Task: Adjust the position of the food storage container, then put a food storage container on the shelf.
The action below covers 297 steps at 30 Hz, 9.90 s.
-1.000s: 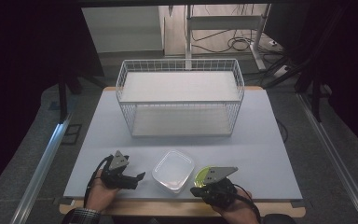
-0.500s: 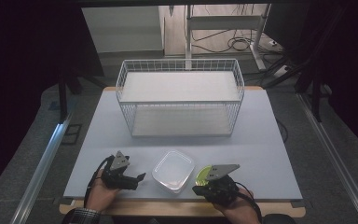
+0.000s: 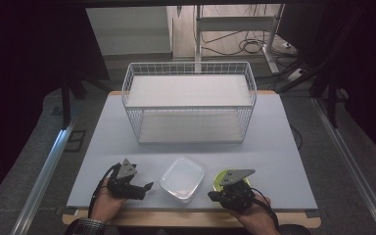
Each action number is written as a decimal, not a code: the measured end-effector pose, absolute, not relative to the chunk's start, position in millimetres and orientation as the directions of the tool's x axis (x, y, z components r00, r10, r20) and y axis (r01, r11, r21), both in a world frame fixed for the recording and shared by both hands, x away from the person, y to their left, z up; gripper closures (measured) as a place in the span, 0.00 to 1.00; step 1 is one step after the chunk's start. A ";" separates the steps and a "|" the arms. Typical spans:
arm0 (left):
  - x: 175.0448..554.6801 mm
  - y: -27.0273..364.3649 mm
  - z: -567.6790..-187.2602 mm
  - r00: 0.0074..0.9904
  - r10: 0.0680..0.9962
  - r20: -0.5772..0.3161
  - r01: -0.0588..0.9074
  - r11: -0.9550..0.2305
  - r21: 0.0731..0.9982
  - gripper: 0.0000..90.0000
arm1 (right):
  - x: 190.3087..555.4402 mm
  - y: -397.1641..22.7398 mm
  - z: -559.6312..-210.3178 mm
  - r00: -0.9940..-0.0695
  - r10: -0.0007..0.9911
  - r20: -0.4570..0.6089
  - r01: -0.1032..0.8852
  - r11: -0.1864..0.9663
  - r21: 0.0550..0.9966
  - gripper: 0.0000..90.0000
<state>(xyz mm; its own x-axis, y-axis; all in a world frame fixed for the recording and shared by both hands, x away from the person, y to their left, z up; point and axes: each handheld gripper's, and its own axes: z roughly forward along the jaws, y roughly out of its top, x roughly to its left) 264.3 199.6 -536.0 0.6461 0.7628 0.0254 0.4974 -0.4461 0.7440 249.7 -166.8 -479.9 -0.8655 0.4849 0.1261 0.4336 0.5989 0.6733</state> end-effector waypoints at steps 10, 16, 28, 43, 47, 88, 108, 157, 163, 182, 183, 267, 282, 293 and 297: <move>264.3 199.2 -536.3 0.647 0.762 0.023 0.502 -0.448 0.739 0.10 | 266.7 -193.7 -476.6 -0.815 0.567 0.114 0.480 0.553 0.681 0.99; 264.4 199.0 -536.4 0.648 0.761 0.023 0.503 -0.450 0.738 0.10 | 276.3 -210.3 -475.5 -0.779 0.615 0.120 0.510 0.512 0.691 0.99; 264.4 198.7 -536.3 0.648 0.762 0.015 0.505 -0.444 0.740 0.10 | 291.1 -233.6 -475.2 -0.724 0.679 0.125 0.547 0.454 0.704 0.99; 264.3 198.1 -536.4 0.649 0.761 0.011 0.503 -0.440 0.744 0.10 | 308.7 -263.4 -475.5 -0.650 0.747 0.141 0.586 0.374 0.719 0.99; 264.1 197.9 -535.4 0.654 0.757 -0.008 0.509 -0.432 0.744 0.10 | 308.7 -263.6 -475.7 -0.648 0.749 0.137 0.585 0.375 0.720 0.99; 246.6 158.2 -524.1 0.761 0.621 -0.187 0.549 -0.464 0.695 0.82 | 312.8 -170.8 -490.5 -0.794 0.606 0.045 0.453 0.542 0.708 0.96; 295.1 147.8 -523.0 0.672 0.715 -0.190 0.601 -0.378 0.704 0.88 | 312.8 -157.3 -495.2 -0.770 0.633 0.087 0.516 0.536 0.669 0.99; 292.5 136.7 -521.0 0.652 0.720 -0.237 0.628 -0.338 0.701 0.97 | 314.2 -160.5 -496.0 -0.752 0.654 0.082 0.529 0.524 0.667 0.99; 288.4 148.3 -518.9 0.643 0.732 -0.226 0.620 -0.324 0.714 0.85 | 310.7 -163.5 -493.2 -0.758 0.650 0.060 0.509 0.531 0.677 0.97; 286.8 162.4 -519.7 0.703 0.691 -0.165 0.527 -0.352 0.773 0.10 | 306.3 -183.7 -482.6 -0.749 0.651 0.120 0.509 0.450 0.734 0.39; 287.2 162.8 -519.7 0.709 0.684 -0.171 0.525 -0.349 0.776 0.09 | 306.4 -183.5 -482.8 -0.751 0.649 0.125 0.508 0.446 0.737 0.38; 295.9 150.0 -479.4 0.581 0.695 -0.424 0.671 -0.114 0.733 0.88 | 321.0 -164.5 -456.7 -0.670 0.668 0.324 0.607 0.241 0.757 0.88; 303.9 154.4 -441.1 0.605 0.706 -0.368 0.615 -0.120 0.780 0.88 | 327.6 -161.6 -423.6 -0.698 0.656 0.289 0.548 0.228 0.805 0.88; 310.4 158.7 -401.4 0.614 0.721 -0.321 0.558 -0.109 0.823 0.88 | 339.2 -156.9 -385.4 -0.718 0.641 0.270 0.499 0.205 0.842 0.88; 316.1 160.5 -383.9 0.619 0.723 -0.307 0.539 -0.107 0.835 0.88 | 344.6 -155.6 -371.1 -0.724 0.638 0.262 0.484 0.199 0.852 0.88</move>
